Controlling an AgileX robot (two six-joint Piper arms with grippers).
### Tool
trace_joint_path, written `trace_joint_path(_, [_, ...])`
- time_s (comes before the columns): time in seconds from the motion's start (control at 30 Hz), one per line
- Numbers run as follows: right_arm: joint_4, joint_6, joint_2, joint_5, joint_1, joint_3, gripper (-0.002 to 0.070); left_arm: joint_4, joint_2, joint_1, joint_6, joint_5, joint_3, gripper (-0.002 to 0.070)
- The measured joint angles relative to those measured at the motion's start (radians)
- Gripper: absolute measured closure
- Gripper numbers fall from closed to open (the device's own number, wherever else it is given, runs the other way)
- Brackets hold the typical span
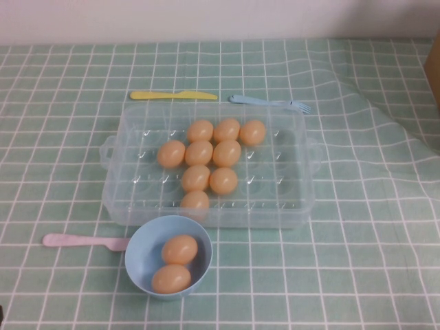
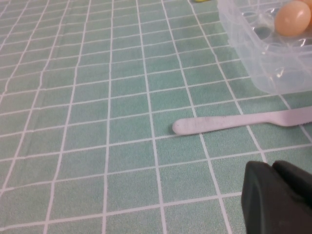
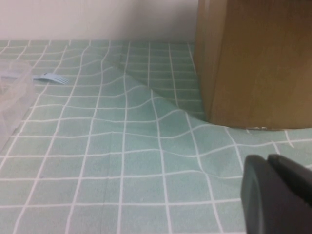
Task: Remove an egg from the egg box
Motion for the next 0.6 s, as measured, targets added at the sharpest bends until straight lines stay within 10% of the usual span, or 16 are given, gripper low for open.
trace_joint_path(0.6, [0.259,-0.340,0.000,0.115,-0.007,0.002,0.0694,0.000,0.000,0.000,0.000,0.000,0.000,0.0680])
